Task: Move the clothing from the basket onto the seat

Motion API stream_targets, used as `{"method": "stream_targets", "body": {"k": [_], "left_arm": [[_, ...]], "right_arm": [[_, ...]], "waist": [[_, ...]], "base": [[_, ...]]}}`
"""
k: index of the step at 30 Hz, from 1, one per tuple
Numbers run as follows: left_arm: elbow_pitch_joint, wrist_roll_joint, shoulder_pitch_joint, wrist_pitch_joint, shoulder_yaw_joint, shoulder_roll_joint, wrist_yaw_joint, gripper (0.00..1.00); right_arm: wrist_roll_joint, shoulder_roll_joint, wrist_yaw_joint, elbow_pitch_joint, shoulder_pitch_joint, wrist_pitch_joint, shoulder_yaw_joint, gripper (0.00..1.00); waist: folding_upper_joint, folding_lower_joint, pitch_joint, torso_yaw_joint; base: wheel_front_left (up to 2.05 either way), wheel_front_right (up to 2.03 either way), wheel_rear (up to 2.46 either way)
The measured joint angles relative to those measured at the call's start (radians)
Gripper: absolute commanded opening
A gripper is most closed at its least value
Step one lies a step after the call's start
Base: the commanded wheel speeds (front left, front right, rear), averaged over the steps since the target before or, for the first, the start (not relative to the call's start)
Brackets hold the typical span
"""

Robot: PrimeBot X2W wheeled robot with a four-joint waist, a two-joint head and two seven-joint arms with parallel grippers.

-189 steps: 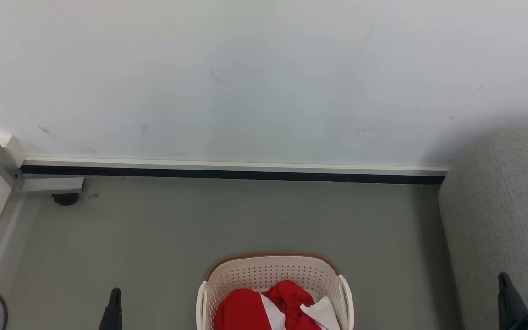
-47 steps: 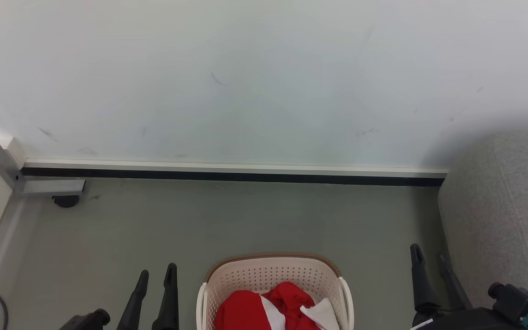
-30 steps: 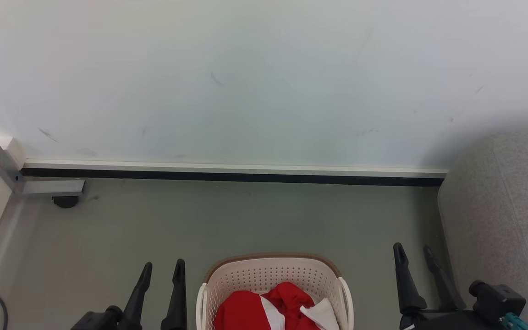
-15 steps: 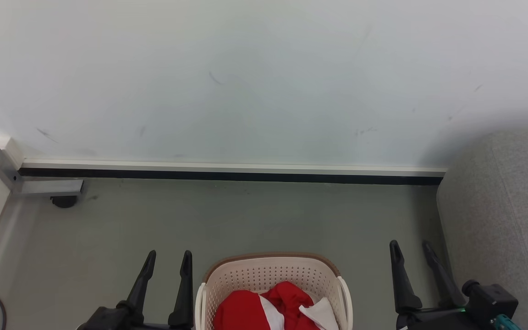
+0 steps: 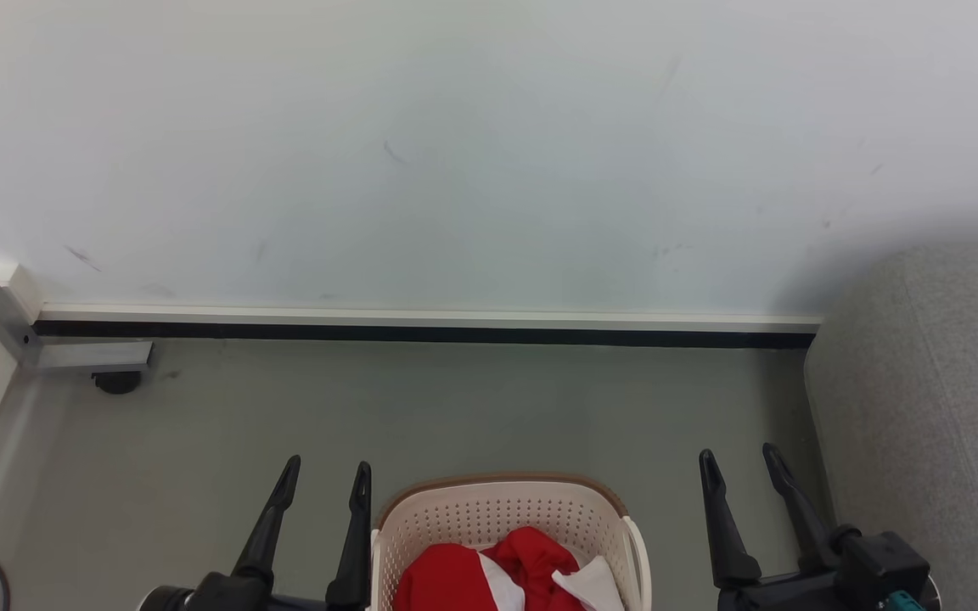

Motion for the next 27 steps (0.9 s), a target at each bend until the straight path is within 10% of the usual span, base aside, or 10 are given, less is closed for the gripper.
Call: {"method": "stream_targets", "body": {"k": [27], "left_arm": [[0.003, 0.076, 0.000, -0.019, -0.013, 0.002, 0.002, 1.00]], "right_arm": [[-0.095, 0.006, 0.000, -0.014, 0.003, -0.026, 0.003, 1.00]], "waist": [[0.0000, 0.0000, 0.006, 0.006]], "base": [[0.00, 0.00, 0.00]]}}
